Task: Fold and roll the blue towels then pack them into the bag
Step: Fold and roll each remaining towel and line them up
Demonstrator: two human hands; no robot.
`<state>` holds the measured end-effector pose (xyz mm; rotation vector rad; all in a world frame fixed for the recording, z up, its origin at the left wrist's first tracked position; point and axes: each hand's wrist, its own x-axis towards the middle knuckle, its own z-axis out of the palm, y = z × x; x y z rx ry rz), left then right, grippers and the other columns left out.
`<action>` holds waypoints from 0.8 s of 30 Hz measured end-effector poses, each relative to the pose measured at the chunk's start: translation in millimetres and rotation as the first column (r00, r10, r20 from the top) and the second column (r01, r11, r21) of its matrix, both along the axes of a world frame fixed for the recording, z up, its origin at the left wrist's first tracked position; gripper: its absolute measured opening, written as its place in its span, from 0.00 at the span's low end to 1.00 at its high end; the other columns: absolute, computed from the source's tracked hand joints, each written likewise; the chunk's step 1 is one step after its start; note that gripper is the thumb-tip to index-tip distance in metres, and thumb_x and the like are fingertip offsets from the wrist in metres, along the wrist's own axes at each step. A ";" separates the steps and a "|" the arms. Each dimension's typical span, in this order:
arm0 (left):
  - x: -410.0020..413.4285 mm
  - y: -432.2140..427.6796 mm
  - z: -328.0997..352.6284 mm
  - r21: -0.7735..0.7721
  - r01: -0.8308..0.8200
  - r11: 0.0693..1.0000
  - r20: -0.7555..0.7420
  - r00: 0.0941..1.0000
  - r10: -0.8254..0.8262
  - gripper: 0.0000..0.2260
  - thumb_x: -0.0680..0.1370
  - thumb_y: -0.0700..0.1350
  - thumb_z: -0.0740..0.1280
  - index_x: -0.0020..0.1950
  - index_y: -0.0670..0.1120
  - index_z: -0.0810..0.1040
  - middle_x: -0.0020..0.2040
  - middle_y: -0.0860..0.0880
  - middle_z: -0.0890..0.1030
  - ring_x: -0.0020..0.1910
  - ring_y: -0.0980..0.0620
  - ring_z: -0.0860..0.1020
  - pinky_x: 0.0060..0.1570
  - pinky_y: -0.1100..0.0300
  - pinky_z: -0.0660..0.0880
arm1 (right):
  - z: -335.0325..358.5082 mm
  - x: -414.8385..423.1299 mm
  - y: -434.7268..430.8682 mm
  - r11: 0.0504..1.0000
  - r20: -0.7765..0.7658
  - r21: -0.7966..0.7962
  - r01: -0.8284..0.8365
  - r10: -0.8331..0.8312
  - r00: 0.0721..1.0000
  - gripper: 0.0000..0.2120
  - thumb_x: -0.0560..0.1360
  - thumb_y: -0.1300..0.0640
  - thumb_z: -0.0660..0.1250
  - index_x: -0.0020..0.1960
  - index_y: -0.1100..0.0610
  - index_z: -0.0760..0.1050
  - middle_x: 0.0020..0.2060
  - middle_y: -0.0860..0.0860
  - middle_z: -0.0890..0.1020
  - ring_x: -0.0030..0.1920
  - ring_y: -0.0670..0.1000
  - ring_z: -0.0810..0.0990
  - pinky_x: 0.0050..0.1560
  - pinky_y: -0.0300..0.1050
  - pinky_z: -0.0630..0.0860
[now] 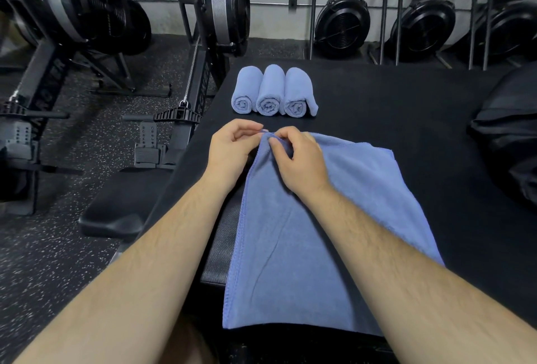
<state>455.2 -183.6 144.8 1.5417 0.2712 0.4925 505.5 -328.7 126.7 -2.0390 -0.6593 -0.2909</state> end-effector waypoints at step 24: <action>13.2 2.9 -8.7 0.158 -0.215 0.964 -0.035 0.974 0.223 0.05 0.77 0.39 0.73 0.50 0.48 0.82 0.43 0.53 0.82 0.39 0.64 0.78 0.43 0.72 0.73 | 46.6 64.6 -135.5 0.764 -0.188 -0.644 0.040 -0.210 0.959 0.22 0.72 0.36 0.59 0.31 0.53 0.70 0.37 0.47 0.75 0.52 0.52 0.69 0.54 0.49 0.64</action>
